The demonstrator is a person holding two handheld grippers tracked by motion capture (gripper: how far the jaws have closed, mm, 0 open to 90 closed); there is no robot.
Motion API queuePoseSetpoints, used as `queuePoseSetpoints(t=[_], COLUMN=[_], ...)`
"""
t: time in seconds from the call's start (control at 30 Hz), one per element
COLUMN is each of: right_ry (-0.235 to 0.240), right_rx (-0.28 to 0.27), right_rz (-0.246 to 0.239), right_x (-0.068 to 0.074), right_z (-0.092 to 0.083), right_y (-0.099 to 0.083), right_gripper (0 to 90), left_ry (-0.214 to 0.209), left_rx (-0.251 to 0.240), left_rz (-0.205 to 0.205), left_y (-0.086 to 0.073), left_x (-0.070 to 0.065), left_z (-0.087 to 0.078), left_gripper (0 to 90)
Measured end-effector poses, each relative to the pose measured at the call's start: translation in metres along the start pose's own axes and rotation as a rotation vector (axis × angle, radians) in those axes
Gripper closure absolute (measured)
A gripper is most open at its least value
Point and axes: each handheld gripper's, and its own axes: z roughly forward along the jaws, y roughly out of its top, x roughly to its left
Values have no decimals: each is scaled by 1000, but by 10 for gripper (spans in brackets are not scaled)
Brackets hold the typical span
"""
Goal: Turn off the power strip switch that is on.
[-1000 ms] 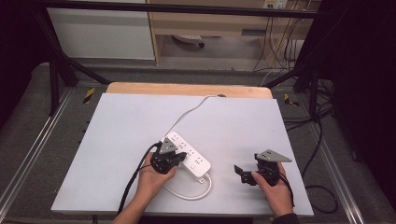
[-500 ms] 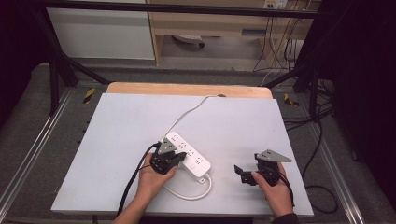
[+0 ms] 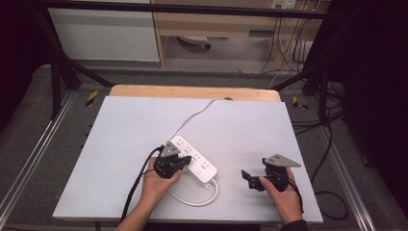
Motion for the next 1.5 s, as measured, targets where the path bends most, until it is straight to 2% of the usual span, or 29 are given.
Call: queuePoseSetpoints(t=[0.77, 1.17, 1.2, 1.33, 1.5], right_ry=[0, -1, 0, 0, -1], right_rx=[-6, -8, -8, -7, -8], right_rz=[3, 0, 1, 2, 1], right_x=[-1, -1, -1, -1, -1], right_z=[-1, -2, -2, -2, -1], right_y=[1, 1, 1, 1, 1], right_gripper=[25, 25, 25, 25, 25], left_ry=[-2, -16, -10, -2, -14], left_rx=[-1, -44, -49, -78, -126], left_rz=[-19, -5, 0, 15, -3], left_y=[2, 12, 14, 20, 25], left_x=[2, 3, 2, 3, 7], left_z=[0, -9, -9, -14, -20], left_gripper=[900, 898, 829, 713, 539])
